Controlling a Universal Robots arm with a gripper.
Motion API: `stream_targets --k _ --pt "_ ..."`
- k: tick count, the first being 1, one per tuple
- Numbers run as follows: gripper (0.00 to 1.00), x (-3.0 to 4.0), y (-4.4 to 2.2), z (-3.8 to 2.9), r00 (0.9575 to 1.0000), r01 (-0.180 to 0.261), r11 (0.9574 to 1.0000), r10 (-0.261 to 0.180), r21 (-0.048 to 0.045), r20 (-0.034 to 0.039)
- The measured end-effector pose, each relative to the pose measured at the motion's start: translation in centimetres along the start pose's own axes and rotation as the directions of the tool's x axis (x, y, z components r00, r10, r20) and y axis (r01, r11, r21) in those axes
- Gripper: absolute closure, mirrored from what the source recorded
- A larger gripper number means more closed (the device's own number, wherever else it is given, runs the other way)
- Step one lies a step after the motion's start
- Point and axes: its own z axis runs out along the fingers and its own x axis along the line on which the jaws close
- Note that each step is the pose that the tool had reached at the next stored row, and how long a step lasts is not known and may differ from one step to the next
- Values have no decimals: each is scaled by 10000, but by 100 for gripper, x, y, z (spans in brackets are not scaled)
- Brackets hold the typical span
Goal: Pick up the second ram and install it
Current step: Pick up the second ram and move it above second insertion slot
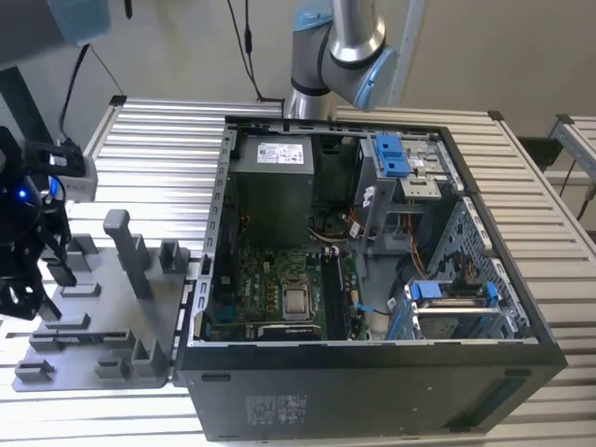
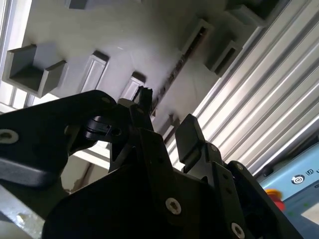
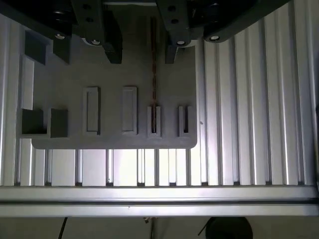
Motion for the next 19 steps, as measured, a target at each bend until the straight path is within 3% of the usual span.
stream_targets --k 19 --pt "52 28 -2 270 10000 2 10000 -2 2 1"
